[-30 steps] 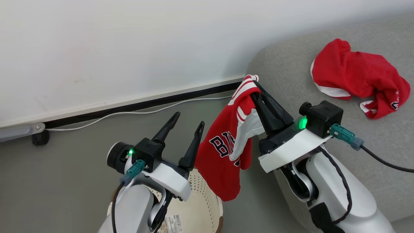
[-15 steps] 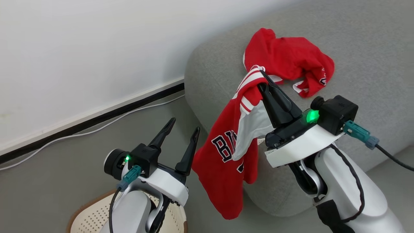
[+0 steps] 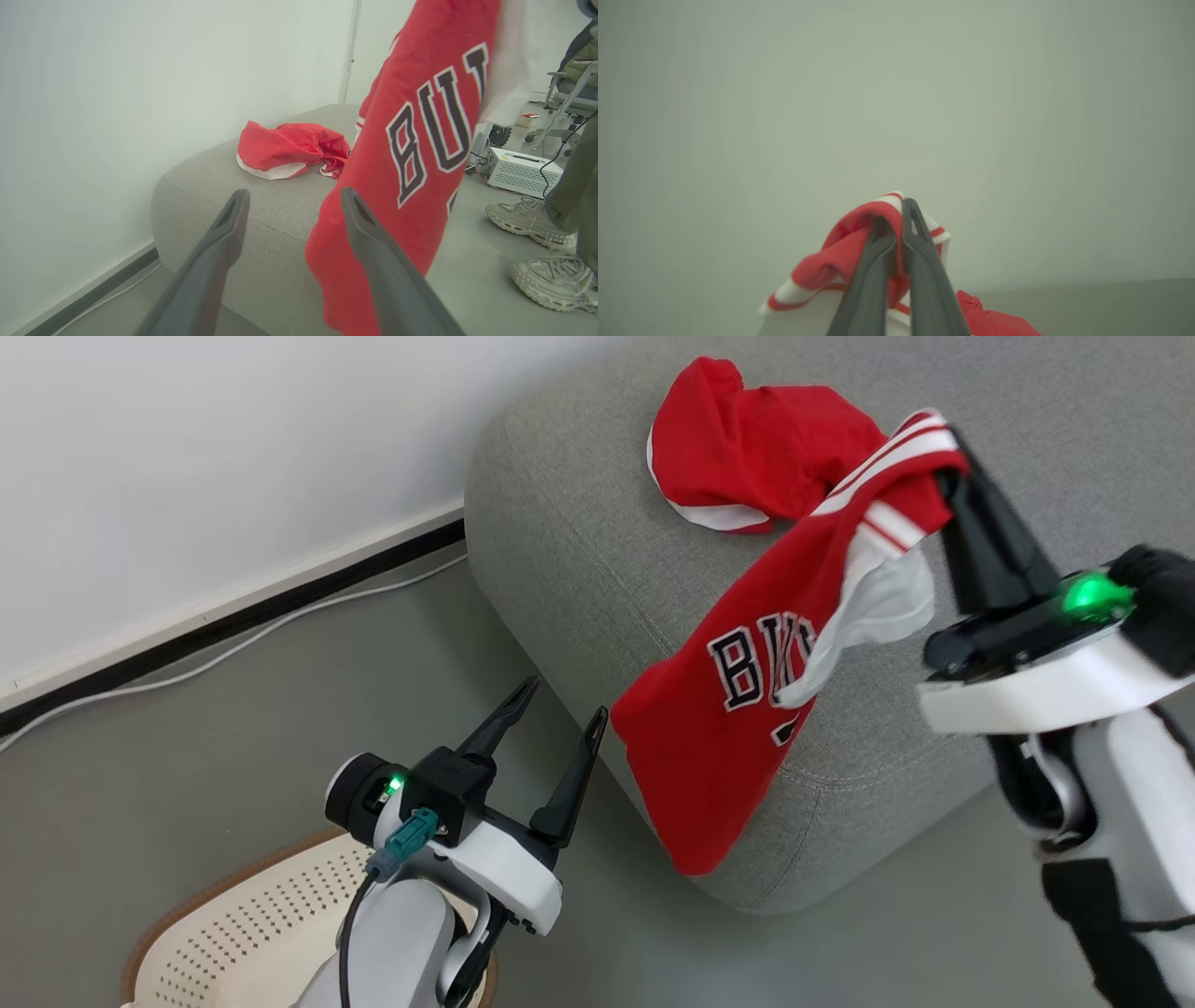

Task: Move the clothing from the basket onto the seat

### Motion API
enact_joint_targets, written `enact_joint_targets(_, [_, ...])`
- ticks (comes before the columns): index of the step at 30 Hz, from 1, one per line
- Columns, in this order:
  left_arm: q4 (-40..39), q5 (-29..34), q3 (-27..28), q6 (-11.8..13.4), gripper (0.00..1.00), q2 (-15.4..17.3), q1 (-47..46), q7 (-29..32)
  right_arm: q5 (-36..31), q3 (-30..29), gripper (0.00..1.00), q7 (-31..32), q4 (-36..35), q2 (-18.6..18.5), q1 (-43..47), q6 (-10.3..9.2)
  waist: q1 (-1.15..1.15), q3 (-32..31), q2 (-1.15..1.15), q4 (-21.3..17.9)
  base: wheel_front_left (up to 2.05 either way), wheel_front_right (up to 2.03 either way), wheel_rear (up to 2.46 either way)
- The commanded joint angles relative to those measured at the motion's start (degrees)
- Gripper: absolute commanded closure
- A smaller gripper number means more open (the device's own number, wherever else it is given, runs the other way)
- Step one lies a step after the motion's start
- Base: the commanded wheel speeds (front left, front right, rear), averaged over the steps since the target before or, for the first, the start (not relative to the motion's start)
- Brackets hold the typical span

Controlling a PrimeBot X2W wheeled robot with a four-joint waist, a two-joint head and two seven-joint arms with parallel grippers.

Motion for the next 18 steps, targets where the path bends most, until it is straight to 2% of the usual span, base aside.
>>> enact_joint_targets(1, [-1.07, 0.86, 1.47, -0.25, 0.0, 0.33, -2.86, -0.35, -0.63, -1.8, 1.0, -0.34, -1.79, -1.56, -3.16, 0.16, 0.0, 1.96, 0.0, -0.25, 0.0, 0.0, 0.0])
enact_joint_targets(8, [-0.31, 3.1, 1.59, -0.7, 0.0, 0.79, -3.64, -0.35, -2.41, -10.04, 1.0, -0.34, 2.2, -7.22, -13.15, 0.16, 0.0, 7.4, 0.0, -0.59, 0.0, 0.0, 0.0])
enact_joint_targets(18, [0.75, 4.9, 0.09, -1.17, 0.0, 2.62, -6.65, -0.35, -6.69, -16.95, 1.0, -0.34, 12.42, -14.75, -30.07, 0.16, 0.0, 17.52, 0.0, 1.35, 0.0, 0.0, 0.0])
